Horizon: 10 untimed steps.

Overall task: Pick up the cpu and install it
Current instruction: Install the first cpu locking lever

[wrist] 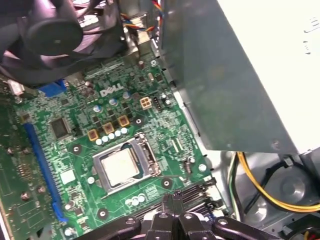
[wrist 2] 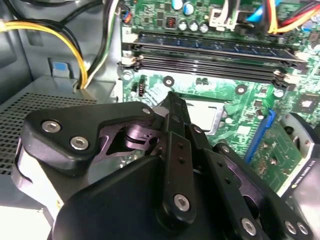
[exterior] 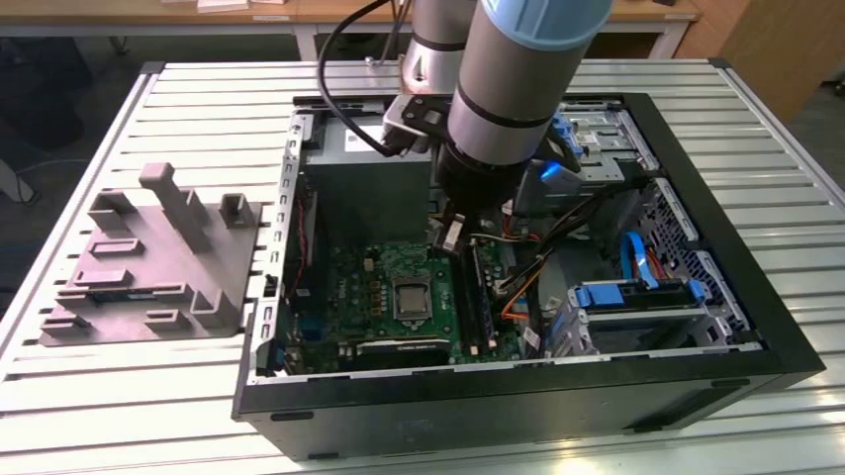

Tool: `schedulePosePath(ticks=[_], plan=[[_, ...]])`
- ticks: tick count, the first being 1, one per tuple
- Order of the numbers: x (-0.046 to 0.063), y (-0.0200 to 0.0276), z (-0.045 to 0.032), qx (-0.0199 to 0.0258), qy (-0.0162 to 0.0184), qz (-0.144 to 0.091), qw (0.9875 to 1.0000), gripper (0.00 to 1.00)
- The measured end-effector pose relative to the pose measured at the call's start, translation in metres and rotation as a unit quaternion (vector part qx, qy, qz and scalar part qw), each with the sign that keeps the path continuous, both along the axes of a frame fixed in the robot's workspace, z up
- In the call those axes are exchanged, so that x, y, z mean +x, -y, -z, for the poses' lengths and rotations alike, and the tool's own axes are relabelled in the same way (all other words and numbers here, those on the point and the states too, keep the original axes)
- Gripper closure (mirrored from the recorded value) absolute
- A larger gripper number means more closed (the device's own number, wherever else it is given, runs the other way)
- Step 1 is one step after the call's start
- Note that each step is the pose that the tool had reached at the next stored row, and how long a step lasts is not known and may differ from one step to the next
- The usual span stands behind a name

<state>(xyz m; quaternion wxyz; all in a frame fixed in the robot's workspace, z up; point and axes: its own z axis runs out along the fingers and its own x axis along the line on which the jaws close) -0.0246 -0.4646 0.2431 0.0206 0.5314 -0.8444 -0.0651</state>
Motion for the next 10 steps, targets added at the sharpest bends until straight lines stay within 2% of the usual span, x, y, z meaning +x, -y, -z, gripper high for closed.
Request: schedulePosePath(ticks=[3, 10], plan=[[0.0004, -0.0041, 0.0000, 0.0002, 0.0000, 0.000, 1.0000, 0.89], [0.0021, -0.0096, 0.0000, 0.0001, 0.0000, 0.000, 1.0000, 0.89]])
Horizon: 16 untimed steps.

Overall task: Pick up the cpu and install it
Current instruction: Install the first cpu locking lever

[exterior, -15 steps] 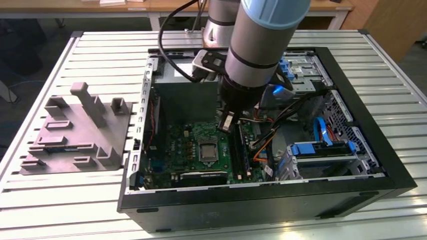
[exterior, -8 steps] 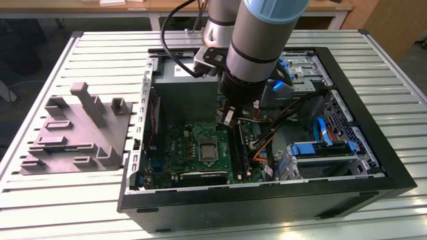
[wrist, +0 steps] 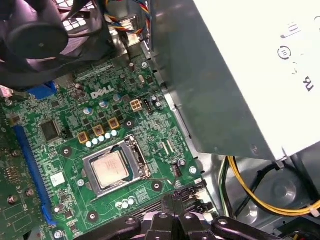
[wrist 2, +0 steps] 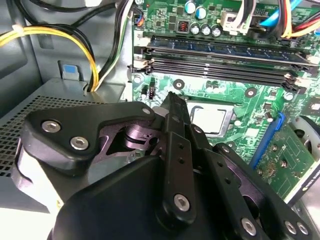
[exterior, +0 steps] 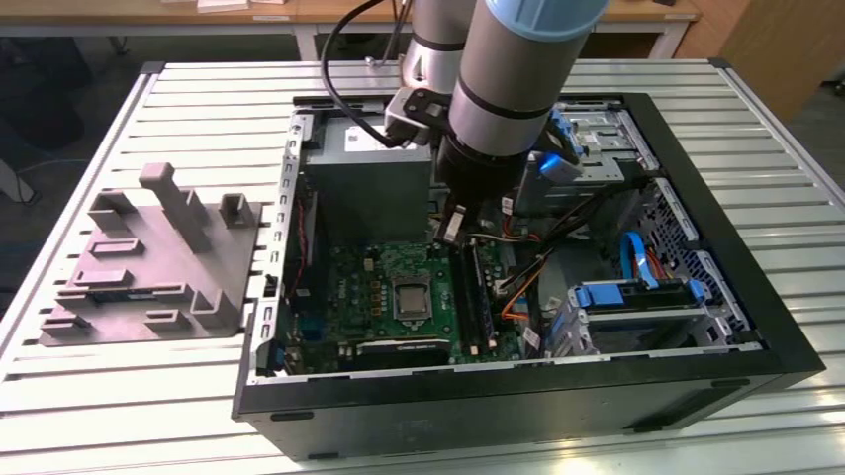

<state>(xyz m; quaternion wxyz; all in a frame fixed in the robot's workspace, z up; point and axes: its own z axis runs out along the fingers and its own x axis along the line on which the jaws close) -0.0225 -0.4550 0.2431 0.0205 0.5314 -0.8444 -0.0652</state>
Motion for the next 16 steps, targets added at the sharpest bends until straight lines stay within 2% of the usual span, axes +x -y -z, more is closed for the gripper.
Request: schedulePosePath(ticks=[16], plan=[[-0.001, -0.0141, 0.0028, 0.0000, 0.0000, -0.001, 1.0000, 0.89]])
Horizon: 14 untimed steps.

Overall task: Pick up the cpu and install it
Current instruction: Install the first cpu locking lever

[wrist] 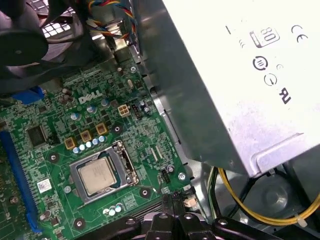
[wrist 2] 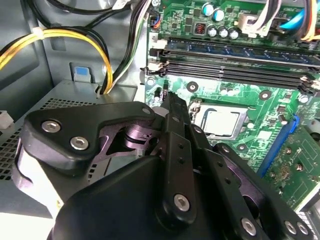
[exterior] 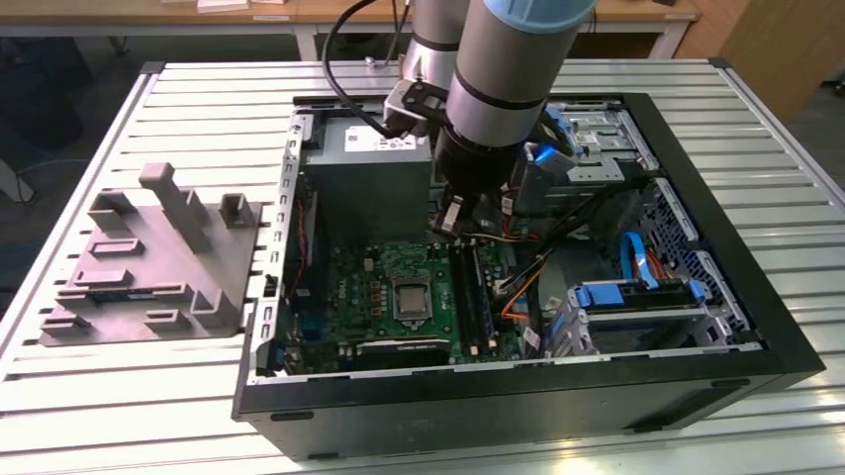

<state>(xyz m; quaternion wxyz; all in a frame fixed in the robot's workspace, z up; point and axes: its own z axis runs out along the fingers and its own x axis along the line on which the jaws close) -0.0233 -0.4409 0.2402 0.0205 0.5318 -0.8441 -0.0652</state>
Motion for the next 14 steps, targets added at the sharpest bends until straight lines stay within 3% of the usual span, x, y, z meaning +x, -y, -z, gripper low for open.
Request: schedulePosePath(ticks=[14], plan=[[-0.0062, -0.0024, 0.0038, -0.0013, 0.0000, -0.008, 1.0000, 0.89]])
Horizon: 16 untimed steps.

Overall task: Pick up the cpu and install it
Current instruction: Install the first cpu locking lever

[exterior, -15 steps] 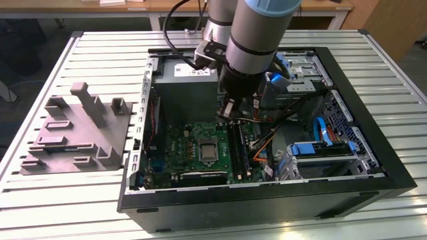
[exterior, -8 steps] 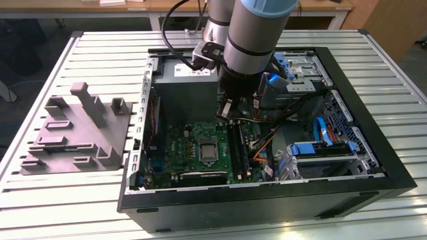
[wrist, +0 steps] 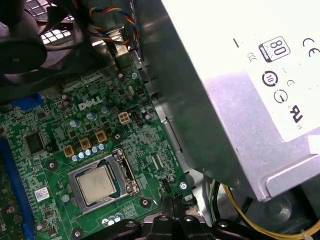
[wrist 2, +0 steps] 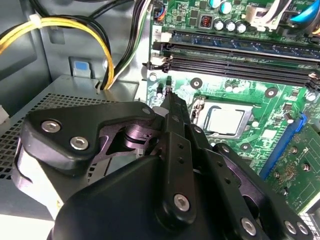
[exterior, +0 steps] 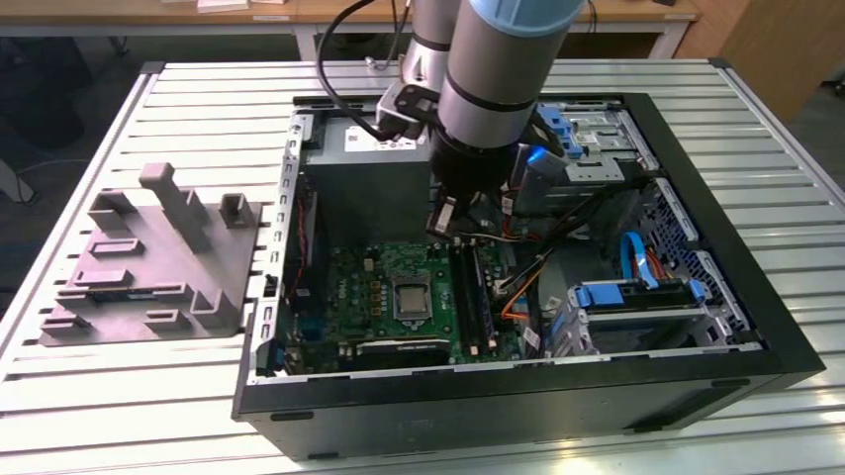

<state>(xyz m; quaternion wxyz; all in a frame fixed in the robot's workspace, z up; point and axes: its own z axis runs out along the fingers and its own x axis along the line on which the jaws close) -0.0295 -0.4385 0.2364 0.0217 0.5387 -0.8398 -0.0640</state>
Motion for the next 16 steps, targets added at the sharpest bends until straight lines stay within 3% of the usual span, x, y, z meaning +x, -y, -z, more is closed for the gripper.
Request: schedulePosePath(ticks=[6, 16], plan=[[-0.001, 0.0005, -0.0001, -0.0024, 0.0000, -0.035, 0.9994, 0.89], [-0.007, 0.0145, 0.0000, -0.0022, 0.0019, -0.044, 0.9990, 0.89]])
